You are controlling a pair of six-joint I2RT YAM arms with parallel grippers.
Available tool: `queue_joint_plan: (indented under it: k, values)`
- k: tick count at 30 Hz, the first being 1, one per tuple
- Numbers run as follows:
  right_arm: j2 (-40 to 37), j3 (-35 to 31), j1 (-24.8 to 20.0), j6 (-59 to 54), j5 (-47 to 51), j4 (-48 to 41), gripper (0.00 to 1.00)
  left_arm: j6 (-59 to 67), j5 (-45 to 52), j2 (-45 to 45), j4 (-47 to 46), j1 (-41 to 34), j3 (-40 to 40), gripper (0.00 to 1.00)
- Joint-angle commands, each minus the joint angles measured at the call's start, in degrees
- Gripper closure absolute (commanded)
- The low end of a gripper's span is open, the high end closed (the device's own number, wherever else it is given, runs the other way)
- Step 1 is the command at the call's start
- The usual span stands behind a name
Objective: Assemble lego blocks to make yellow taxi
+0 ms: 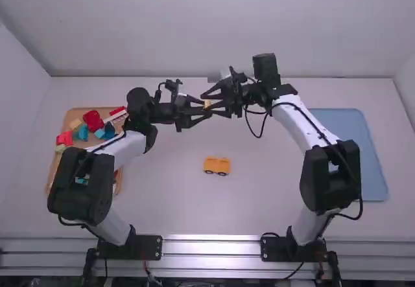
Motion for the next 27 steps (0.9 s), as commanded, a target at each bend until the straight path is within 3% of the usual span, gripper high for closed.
queue_joint_plan:
  k: [1,11,17,21,24,25,26,27]
  values:
    - [-0.8,0.9,0.0,3.3,-0.8,0.3,0.52,-0.6,0.2,0.0,0.8,0.0,-0.3,0.98]
    - [-0.8,0.9,-0.2,4.6,1.5,1.8,0.61,-3.0,-3.2,0.0,2.6,0.0,-0.3,0.98]
    - [-0.8,0.9,-0.6,4.5,1.4,1.7,0.73,-3.4,-3.3,0.0,4.6,0.0,-0.3,0.98]
    - [-0.8,0.9,-0.6,4.5,-0.2,1.9,0.78,-3.4,-4.3,0.0,4.6,0.0,-0.3,0.87]
    - [-0.8,0.9,-0.5,3.7,-1.2,1.9,0.80,-3.4,-4.3,0.0,5.4,0.0,-0.3,0.66]
    - [-0.8,0.9,-0.5,3.7,-1.4,2.0,0.80,-3.3,-4.1,0.0,5.7,0.0,-0.3,0.41]
    - [-0.8,0.9,-0.6,3.8,-1.4,2.6,0.80,-3.4,-4.2,0.0,5.9,0.0,-0.3,0.24]
    - [-0.8,0.9,-0.6,4.5,-1.2,3.7,0.80,-3.4,-4.3,0.0,5.8,0.0,-0.3,0.01]
